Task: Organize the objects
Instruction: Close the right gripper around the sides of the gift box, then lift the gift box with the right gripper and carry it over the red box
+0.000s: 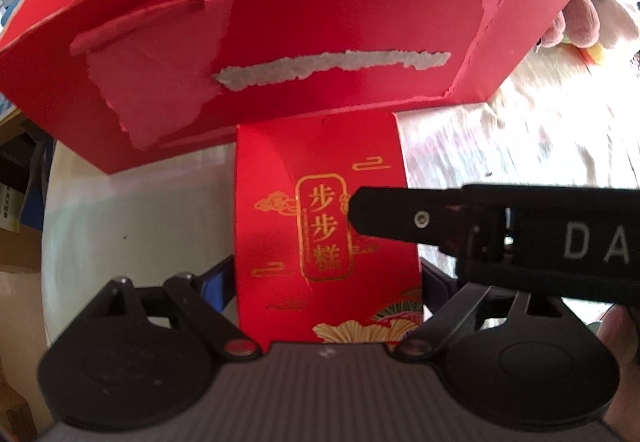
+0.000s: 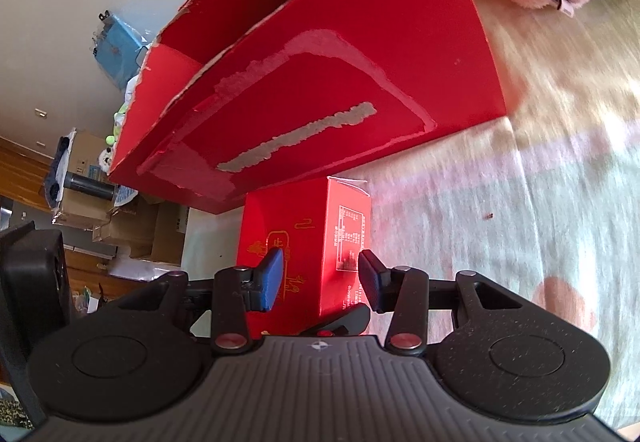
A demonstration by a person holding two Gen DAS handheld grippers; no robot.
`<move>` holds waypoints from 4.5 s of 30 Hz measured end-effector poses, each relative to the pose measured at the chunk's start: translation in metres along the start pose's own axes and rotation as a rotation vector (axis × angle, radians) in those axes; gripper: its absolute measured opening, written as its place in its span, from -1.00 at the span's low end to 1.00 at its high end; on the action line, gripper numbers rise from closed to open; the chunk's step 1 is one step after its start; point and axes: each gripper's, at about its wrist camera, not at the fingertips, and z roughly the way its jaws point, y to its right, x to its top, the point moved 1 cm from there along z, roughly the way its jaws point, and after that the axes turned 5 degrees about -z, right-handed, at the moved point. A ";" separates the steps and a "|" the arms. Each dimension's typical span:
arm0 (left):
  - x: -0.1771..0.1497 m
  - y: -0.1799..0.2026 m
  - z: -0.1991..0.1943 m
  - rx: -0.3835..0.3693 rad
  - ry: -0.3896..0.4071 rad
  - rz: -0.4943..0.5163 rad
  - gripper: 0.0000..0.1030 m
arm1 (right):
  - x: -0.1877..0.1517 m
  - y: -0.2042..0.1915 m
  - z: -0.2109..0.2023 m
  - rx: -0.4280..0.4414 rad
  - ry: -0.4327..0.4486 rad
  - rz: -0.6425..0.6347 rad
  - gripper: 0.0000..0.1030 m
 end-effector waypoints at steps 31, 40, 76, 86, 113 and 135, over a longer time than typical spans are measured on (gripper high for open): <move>0.003 -0.009 -0.006 -0.043 -0.024 0.043 0.75 | 0.008 -0.006 0.018 -0.023 -0.050 -0.007 0.03; 0.003 -0.006 -0.002 -0.026 -0.035 0.052 0.74 | 0.007 -0.006 0.017 -0.020 -0.065 -0.004 0.04; -0.009 -0.024 -0.017 -0.123 -0.050 0.157 0.57 | -0.020 -0.025 0.010 -0.081 -0.010 0.057 0.05; -0.011 -0.015 -0.018 -0.169 -0.058 0.184 0.54 | -0.027 -0.023 -0.002 -0.134 0.033 0.081 0.01; 0.015 0.067 -0.110 -0.340 0.125 0.446 0.54 | -0.013 -0.038 -0.137 -0.266 0.359 0.107 -0.02; 0.132 -0.002 -0.140 -0.194 0.310 0.167 0.54 | 0.127 -0.093 -0.064 -0.092 0.302 -0.251 -0.08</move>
